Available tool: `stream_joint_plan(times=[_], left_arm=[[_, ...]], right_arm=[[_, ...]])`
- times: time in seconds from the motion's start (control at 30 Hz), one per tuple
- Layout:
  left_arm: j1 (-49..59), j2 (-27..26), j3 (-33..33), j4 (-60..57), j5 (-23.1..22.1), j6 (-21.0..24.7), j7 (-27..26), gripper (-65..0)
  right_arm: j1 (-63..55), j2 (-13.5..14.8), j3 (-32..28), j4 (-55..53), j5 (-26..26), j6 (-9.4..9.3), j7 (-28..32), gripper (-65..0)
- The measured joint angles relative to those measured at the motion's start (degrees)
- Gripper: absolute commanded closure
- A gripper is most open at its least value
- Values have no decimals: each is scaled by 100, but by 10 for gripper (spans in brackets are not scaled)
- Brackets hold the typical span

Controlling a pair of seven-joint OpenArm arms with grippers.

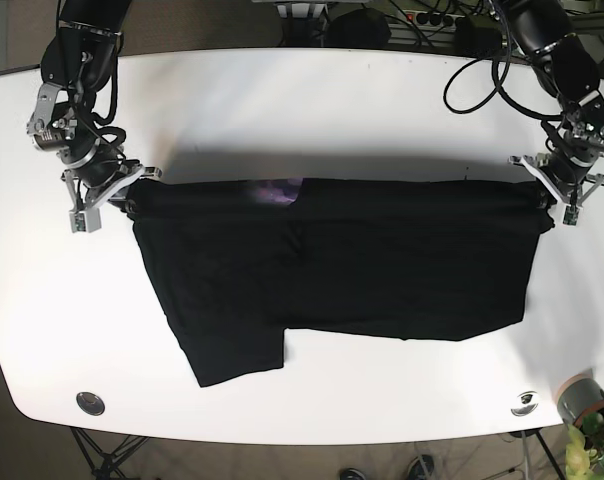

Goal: Fold the T-shirt properly
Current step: 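Lay the lifted shirt back down flat, pulling both grippers toward the robot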

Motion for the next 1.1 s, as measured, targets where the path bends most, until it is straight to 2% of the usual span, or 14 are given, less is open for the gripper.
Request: stream_joint_plan(times=[0.33,0.4,0.43,0.57,0.63,0.7,0.77,0.83,0.93,1.1], left_arm=[[507,-11,-4,122,2,0,-9,0],[695,-13,-7,284,2,0,-13,0],[769,-11,-4,352,9,2,-11,-13],[940,4,-4,481,11,2,-4,-181],[1010,2,-4,514,9,4,-9,-264],[1095,0,-4,529,11,2,-11,-335],[1187,2,-4,529,11,4,-4,-367],[1272,0,-4,533,11,2,-4,-369],[1392,-4,-46,708,7,-2,15,-368],[1488,-15,-546,1285,-195,4,-9,-368]], right_arm=[[-726,-48,-2,267,-11,2,0,-32],[-870,-48,-2,267,-7,79,-9,-33],[-935,-46,-2,269,-15,179,4,-33],[-1198,-31,-4,269,-13,313,0,-48],[-1338,-33,-4,282,-13,345,4,-108],[-1513,-33,-7,389,-11,348,-11,-212],[-1716,-31,-2,557,-37,374,-7,-311],[-1923,-33,-2,772,-35,470,-15,-409],[-2157,-33,-2,1095,-7,658,-13,-471],[-2223,-66,199,1283,7,1014,7,-472]])
